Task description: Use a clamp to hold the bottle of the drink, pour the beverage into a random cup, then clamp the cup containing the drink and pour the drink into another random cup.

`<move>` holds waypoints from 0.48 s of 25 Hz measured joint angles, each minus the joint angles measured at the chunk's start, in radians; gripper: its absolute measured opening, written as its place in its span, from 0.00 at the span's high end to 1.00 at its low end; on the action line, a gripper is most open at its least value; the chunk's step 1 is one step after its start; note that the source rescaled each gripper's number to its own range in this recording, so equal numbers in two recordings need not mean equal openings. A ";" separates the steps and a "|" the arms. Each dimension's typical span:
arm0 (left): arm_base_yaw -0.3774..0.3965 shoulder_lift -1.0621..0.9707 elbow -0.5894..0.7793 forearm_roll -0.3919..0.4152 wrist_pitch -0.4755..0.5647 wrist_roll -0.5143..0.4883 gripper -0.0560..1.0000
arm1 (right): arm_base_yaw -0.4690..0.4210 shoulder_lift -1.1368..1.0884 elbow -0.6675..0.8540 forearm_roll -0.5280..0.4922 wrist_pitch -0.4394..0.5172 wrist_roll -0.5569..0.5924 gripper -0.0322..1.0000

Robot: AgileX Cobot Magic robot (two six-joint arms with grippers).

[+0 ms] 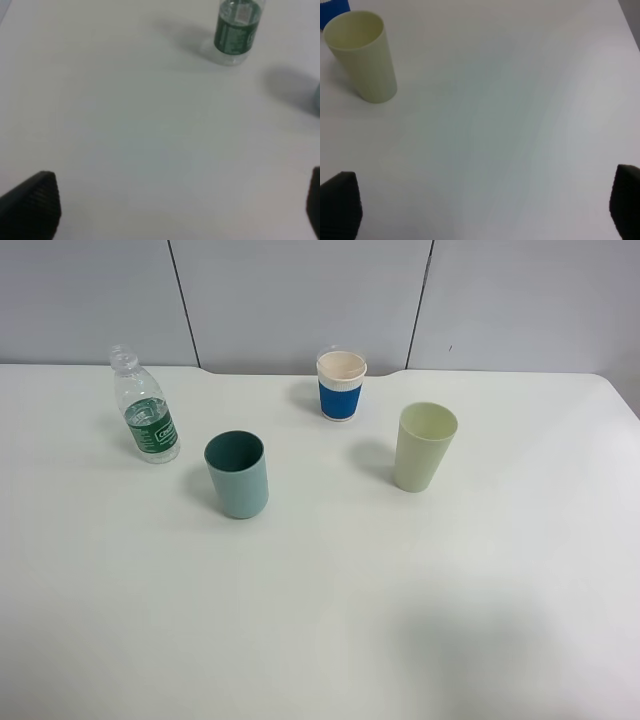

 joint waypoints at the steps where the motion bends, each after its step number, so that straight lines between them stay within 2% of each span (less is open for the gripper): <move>1: 0.000 0.000 0.000 0.000 0.000 0.000 0.00 | 0.000 0.000 0.000 0.000 0.000 0.000 0.00; 12: 0.000 0.000 0.000 0.000 0.000 0.000 0.00 | 0.000 0.000 0.000 0.000 0.000 0.000 0.00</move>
